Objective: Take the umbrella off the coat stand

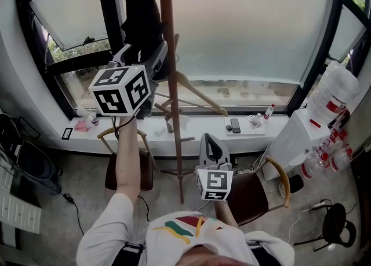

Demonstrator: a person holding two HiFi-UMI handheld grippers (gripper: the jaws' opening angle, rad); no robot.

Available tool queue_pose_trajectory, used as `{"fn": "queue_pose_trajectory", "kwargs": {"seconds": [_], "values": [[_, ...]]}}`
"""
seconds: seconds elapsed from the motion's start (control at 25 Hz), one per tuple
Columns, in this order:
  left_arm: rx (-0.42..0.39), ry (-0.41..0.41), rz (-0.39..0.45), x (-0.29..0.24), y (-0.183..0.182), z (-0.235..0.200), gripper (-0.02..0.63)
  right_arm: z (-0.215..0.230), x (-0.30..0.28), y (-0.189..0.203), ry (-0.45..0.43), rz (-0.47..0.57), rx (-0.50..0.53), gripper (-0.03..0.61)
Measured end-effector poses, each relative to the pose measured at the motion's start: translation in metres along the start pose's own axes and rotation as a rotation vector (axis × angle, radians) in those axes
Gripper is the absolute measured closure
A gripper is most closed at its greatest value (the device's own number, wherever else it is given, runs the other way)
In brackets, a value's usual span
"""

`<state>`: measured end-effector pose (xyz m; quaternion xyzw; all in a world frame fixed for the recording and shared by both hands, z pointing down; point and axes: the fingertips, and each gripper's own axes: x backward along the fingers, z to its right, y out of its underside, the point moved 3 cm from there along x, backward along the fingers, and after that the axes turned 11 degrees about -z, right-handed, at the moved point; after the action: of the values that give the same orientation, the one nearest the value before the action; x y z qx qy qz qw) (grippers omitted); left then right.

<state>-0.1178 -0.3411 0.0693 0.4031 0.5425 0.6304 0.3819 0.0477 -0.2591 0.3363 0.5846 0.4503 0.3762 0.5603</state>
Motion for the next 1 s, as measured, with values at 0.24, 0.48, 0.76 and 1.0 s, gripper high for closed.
{"fn": "queue_pose_trajectory", "kwargs": {"seconds": [0.24,0.48,0.76,1.0], "values": [[-0.006,-0.041,0.013,0.015,0.002,-0.006,0.356,-0.005,0.0,-0.001,-0.018,0.006,0.004,0.578],[-0.013,-0.106,0.033,0.041,0.029,-0.006,0.356,-0.013,-0.002,0.002,-0.053,-0.002,0.013,0.578],[-0.035,-0.182,0.056,0.076,0.085,-0.006,0.356,-0.032,-0.01,0.009,-0.1,-0.014,0.024,0.578],[0.006,-0.214,0.028,0.106,0.138,0.004,0.356,-0.045,-0.015,0.014,-0.139,-0.014,0.033,0.578]]}}
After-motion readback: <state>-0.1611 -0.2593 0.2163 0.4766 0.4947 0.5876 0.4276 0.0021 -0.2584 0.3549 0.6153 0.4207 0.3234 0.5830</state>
